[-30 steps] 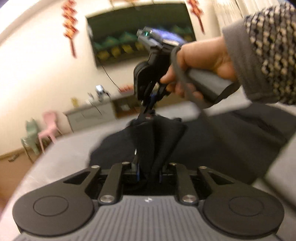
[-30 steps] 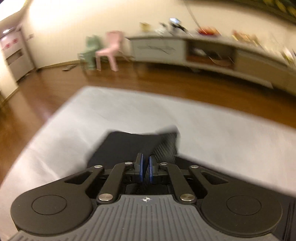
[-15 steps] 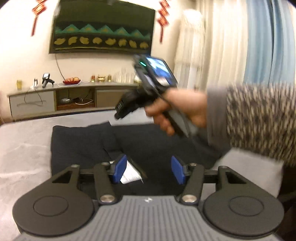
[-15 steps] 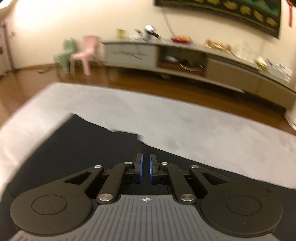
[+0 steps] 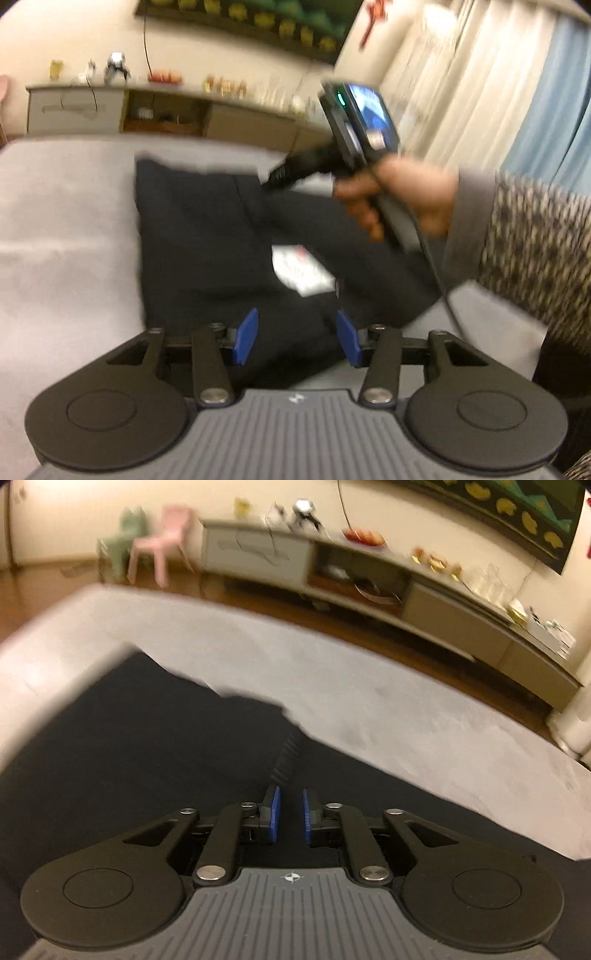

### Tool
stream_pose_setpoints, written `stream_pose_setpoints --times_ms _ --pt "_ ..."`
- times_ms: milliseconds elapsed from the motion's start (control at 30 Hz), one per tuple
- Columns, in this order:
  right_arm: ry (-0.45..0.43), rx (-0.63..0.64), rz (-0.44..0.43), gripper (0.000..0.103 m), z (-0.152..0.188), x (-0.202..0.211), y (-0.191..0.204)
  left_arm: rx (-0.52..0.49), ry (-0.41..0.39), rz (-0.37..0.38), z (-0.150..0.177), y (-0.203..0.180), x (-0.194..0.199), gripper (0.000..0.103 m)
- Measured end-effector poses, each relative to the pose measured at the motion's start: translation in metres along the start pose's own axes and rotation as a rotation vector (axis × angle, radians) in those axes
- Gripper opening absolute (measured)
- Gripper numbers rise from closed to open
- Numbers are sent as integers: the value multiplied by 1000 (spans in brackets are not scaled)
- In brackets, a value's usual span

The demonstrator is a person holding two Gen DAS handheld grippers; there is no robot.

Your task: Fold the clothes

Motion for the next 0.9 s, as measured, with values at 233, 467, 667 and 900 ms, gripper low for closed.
stream_pose_setpoints --times_ms 233,467,667,900 --pt "-2 108 -229 41 -43 -21 112 188 35 -156 -3 70 -5 46" --pt "94 43 -161 38 -49 -101 99 -4 126 -209 23 44 -30 42" --pt "-83 -15 -205 38 -40 -21 71 23 42 -176 -4 45 -19 40" --pt "-50 16 -334 38 96 33 91 -90 81 -192 1 17 -35 41"
Point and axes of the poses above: each gripper's, at about its wrist camera, not at the fingertips, and x roughly against the way its jaws point, y to its left, z to its underside, the point moved 9 cm from there along -x, roughly the way its jaws point, and after that the axes turned 12 degrees about -z, right-handed, at the moved point
